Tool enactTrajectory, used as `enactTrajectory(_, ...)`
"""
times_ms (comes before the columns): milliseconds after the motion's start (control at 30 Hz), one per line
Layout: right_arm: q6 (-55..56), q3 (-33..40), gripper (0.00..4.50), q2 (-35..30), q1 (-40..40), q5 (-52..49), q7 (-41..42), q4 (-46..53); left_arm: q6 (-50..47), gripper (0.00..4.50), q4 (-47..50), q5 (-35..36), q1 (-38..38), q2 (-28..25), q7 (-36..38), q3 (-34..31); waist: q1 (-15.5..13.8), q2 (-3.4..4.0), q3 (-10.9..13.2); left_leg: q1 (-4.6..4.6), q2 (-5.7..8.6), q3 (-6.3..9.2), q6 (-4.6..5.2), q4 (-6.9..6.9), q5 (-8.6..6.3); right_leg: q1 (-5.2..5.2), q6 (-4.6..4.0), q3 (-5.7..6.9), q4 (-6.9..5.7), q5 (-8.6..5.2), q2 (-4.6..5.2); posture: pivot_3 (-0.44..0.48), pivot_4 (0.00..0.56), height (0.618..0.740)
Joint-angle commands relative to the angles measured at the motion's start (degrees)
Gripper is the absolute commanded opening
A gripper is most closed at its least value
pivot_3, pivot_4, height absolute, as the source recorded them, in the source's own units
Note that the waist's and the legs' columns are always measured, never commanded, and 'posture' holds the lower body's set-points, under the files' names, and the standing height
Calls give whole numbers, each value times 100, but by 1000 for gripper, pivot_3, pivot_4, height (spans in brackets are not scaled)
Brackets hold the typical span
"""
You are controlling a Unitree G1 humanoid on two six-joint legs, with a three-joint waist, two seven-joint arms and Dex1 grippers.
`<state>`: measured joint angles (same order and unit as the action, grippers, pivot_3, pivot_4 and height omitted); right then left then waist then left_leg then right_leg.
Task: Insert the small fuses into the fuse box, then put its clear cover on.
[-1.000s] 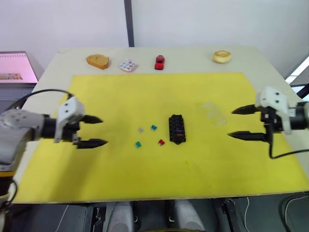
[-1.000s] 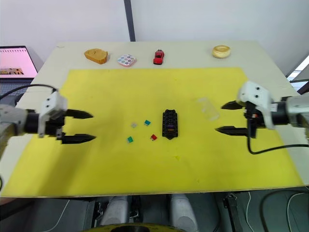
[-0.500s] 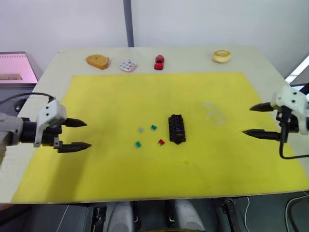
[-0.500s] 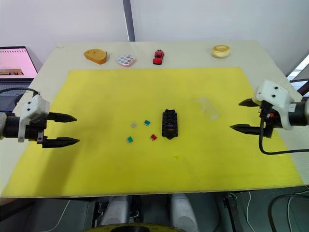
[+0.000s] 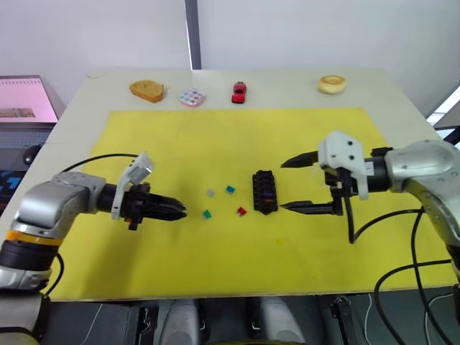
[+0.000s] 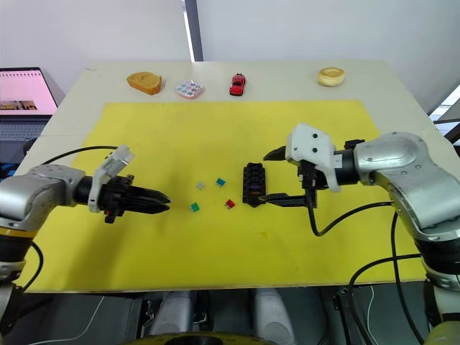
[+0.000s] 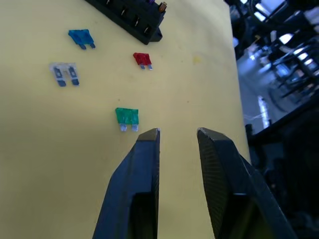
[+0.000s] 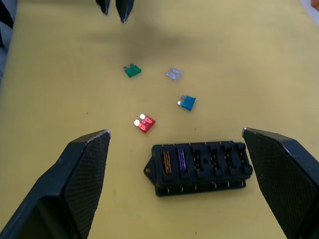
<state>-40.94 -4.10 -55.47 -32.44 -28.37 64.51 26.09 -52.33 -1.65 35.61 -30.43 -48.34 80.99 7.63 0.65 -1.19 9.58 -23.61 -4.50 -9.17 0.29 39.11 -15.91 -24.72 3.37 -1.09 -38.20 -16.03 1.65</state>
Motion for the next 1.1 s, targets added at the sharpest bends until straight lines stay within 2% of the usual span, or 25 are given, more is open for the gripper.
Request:
enactTrajectory(33,-102,46,4500,52,-103,-76,-152,288,-47,1589,-516,-131,-280,74,59,116,7,0,0,0,0,0,0,0,0,-1,1,0,0,0,-1,0,150,740)
enactTrajectory(200,-278,109,4500,41,19,-181,-263,513,97,1589,-1060,-408,-541,243,255,458,15,0,0,0,-2,2,0,-2,0,-3,14,1,-2,8,-5,0,150,740)
enactTrajectory(367,-326,147,4500,19,108,-235,-372,638,329,1589,-1553,-673,-716,626,347,697,4,-1,0,-1,1,3,0,1,0,0,1,0,-1,0,-1,0,150,740)
enactTrajectory(600,-357,132,4500,-3,94,-240,-417,643,376,1589,-1663,-878,-629,1048,299,857,1,-1,0,-2,0,6,1,2,0,0,3,1,-2,1,0,0,150,740)
enactTrajectory(867,-341,67,4500,13,67,-203,-443,618,334,1589,-1650,-990,-552,1140,284,833,2,-1,-1,-2,1,9,2,3,-1,3,4,1,-1,2,1,0,150,740)
enactTrajectory(1033,-330,53,4500,19,50,-187,-445,592,422,10,-1638,-1116,-424,1025,317,855,11,-1,-1,-2,0,9,2,2,-1,3,6,1,-1,3,0,0,150,740)
enactTrajectory(1100,-321,46,4500,25,50,-177,-448,578,473,10,-1553,-1161,-336,967,349,892,16,-1,-1,-2,-1,10,2,2,-1,3,8,1,-2,4,-1,0,150,740)
